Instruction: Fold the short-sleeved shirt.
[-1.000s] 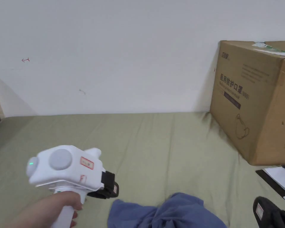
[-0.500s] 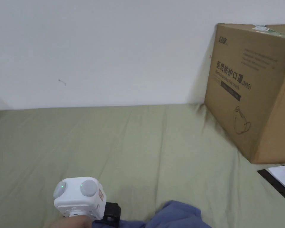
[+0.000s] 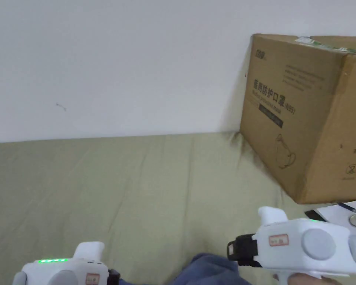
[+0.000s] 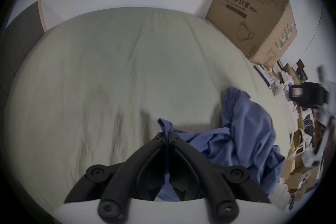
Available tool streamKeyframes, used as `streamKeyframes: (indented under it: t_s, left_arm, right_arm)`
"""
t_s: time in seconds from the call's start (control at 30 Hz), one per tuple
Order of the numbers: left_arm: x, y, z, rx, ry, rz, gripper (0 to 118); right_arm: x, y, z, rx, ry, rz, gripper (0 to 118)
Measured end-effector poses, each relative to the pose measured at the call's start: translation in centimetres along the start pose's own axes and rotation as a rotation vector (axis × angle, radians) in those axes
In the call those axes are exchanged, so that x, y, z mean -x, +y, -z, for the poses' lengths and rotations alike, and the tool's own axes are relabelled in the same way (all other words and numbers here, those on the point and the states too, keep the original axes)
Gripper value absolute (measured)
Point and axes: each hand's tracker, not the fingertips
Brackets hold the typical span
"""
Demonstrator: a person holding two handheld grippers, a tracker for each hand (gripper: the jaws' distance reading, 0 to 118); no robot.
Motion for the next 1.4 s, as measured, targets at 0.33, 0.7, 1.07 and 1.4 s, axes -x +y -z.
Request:
streamKeyframes:
  t_s: [0.33,0.7,1.07,1.4]
  left_arm:
    - [2.2,-1.1,0.7,0.052,0.035,-0.029,1]
    - [4.6,-1.7,-3.9,-0.037,0.009,-0.163,1]
    - [3.2,0.2,-26.6,-0.419,-0.057,-0.109,1]
    - [-0.8,4.3,-41.4,-0.693,-0.050,-0.037,1]
  right_arm:
    - [-1.0,1.7,13.2,0.373,-0.223,0.031,97]
    - [-2.3,1.3,-2.3,0.019,-0.040,-0.001,6]
    - [0.9,-1.2,-25.6,-0.379,0.042,-0.073,6]
    - [5.0,2.9,-36.0,-0.587,0.059,-0.128,6]
